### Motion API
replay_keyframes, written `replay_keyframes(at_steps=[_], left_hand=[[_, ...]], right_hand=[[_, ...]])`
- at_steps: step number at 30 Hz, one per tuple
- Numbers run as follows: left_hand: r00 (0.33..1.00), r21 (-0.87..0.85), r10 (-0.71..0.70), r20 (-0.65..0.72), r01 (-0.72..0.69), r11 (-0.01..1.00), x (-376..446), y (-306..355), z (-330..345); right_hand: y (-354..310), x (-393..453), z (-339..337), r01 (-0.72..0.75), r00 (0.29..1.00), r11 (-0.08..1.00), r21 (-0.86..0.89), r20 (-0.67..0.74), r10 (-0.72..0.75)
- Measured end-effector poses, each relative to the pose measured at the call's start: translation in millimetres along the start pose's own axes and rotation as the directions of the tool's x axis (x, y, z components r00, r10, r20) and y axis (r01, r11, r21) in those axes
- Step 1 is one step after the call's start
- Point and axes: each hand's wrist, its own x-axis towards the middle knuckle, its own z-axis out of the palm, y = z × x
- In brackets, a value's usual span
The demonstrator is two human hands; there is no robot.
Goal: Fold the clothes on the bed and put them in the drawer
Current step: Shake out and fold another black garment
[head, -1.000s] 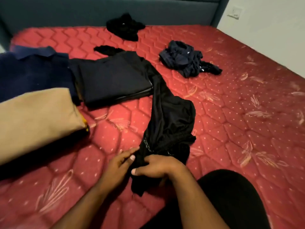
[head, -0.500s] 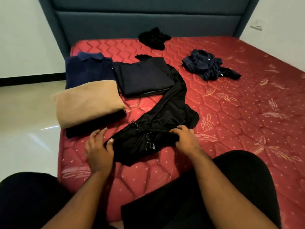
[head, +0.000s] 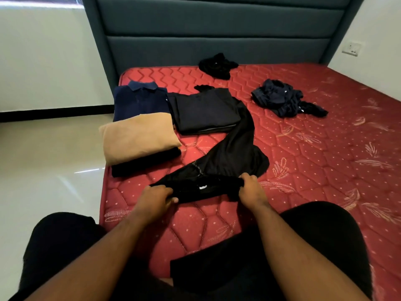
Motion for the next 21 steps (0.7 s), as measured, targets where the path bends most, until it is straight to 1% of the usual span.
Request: replay_keyframes(at_steps=[1,2,3,5,6,7,9,11,12,13,15,17,19,21], left_hand=[[1.000,0.086,0.002,0.000,-0.002,0.996,-1,-7,-9],[0.999,0.160,0.016,-0.033,-0.010,0.987,-2,-14,-18],[0.996,0.234,0.061,-0.058,-0.046,0.971,-3,-21,-27],[0.978,0.346,0.139,-0.156,-0.078,0.935,-6,-37,-44],[0.964,0.388,0.171,-0.205,-0.080,0.918,-6,-44,-55],[0.958,0.417,0.187,-0.218,-0.082,0.905,-4,-51,-65],[0.955,0.427,0.186,-0.230,-0.072,0.901,5,-53,-97],[0.964,0.418,0.122,-0.238,-0.012,0.908,22,-45,-133],[0.958,0.413,0.111,-0.265,0.009,0.911,30,-40,-151],[0.948,0.400,0.108,-0.300,0.023,0.916,37,-35,-168],[0.905,0.372,0.134,-0.405,0.029,0.928,56,-31,-205],[0.833,0.350,0.153,-0.532,0.052,0.935,77,-28,-241],[0.814,0.327,0.111,-0.570,0.102,0.939,95,-19,-290],[0.826,0.338,0.062,-0.561,0.160,0.928,114,-10,-342]], right_hand=[[-2,0,-5,-0.001,1.000,0.993,0.118,-0.018,0.003],[-3,1,-11,-0.015,0.999,0.973,0.231,-0.026,0.021],[-4,2,-19,-0.051,0.998,0.936,0.348,-0.015,0.060],[-8,-2,-41,-0.150,0.986,0.805,0.574,0.031,0.161],[-11,-3,-56,-0.183,0.979,0.747,0.639,0.046,0.200],[-13,-5,-73,-0.193,0.976,0.718,0.668,0.053,0.213],[-19,-1,-108,-0.149,0.984,0.727,0.671,0.028,0.177],[-32,8,-148,-0.066,0.994,0.772,0.633,-0.024,0.105],[-40,13,-167,-0.022,0.997,0.794,0.608,-0.044,0.061],[-49,17,-187,0.023,0.998,0.818,0.574,-0.064,0.016],[-68,27,-230,0.093,0.994,0.848,0.522,-0.098,-0.049],[-86,38,-272,0.138,0.989,0.853,0.503,-0.115,-0.092],[-111,47,-321,0.195,0.979,0.862,0.467,-0.151,-0.139],[-140,49,-372,0.257,0.963,0.877,0.406,-0.186,-0.196]])
